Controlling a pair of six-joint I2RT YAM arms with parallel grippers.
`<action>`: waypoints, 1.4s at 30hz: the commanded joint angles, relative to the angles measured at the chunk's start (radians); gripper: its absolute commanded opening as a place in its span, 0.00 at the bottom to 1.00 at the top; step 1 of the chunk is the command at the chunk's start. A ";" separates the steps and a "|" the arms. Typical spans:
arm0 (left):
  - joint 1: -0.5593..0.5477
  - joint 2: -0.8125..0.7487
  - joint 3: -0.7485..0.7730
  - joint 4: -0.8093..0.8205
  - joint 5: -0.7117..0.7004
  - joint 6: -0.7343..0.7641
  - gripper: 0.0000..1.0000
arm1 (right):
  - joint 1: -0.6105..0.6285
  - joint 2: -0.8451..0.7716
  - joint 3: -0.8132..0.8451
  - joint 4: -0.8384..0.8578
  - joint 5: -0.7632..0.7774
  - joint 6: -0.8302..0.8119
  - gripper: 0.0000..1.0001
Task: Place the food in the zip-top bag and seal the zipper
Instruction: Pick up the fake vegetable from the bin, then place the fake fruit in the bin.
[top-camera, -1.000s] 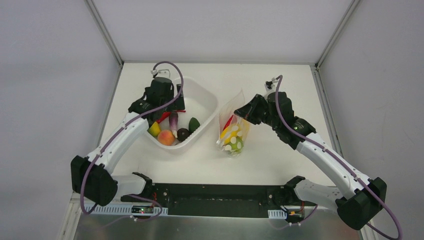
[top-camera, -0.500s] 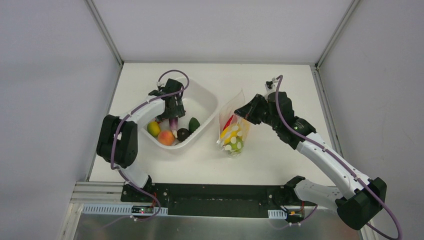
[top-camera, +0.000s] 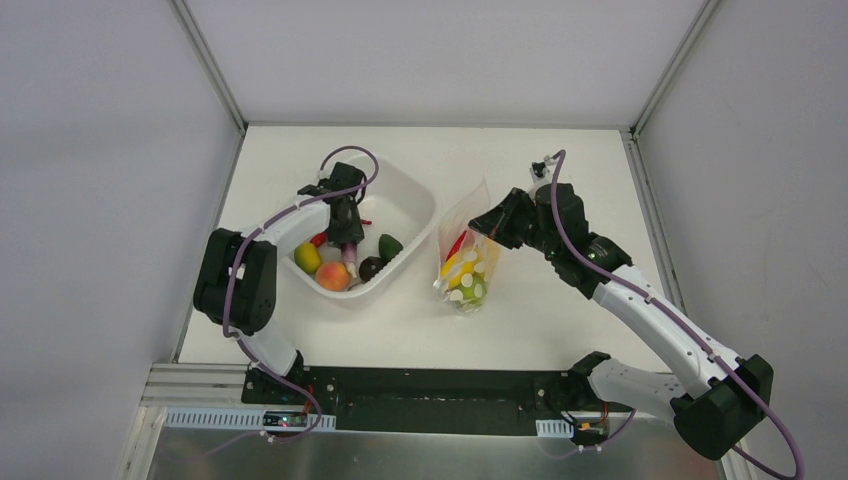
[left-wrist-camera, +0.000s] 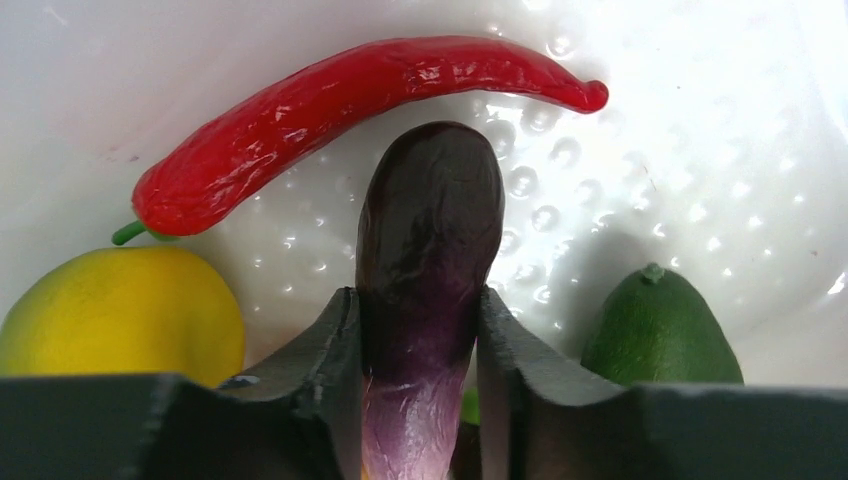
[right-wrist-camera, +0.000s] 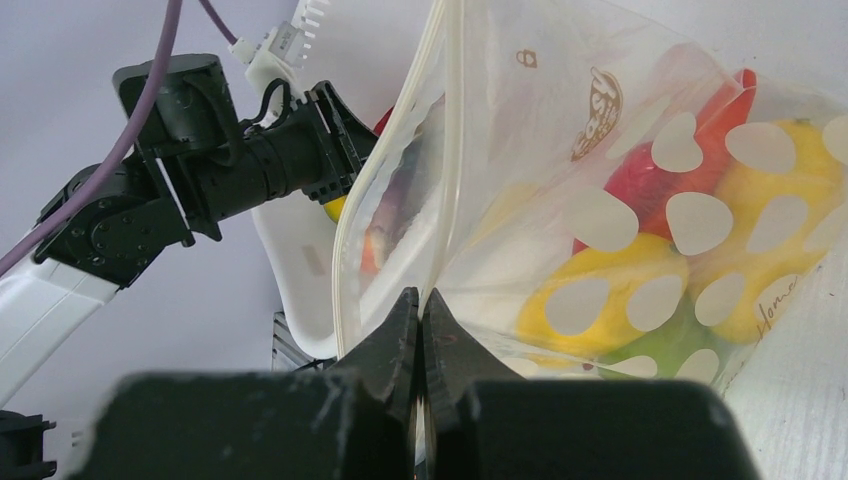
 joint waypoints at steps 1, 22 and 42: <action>0.001 -0.093 -0.016 -0.010 0.018 0.014 0.12 | -0.005 0.003 0.011 0.037 -0.010 -0.006 0.00; -0.002 -0.607 -0.100 0.101 0.100 0.011 0.04 | -0.006 -0.008 0.019 0.038 -0.024 0.001 0.00; -0.252 -0.690 -0.097 0.650 0.615 0.019 0.04 | -0.003 -0.022 0.022 0.035 -0.081 0.030 0.00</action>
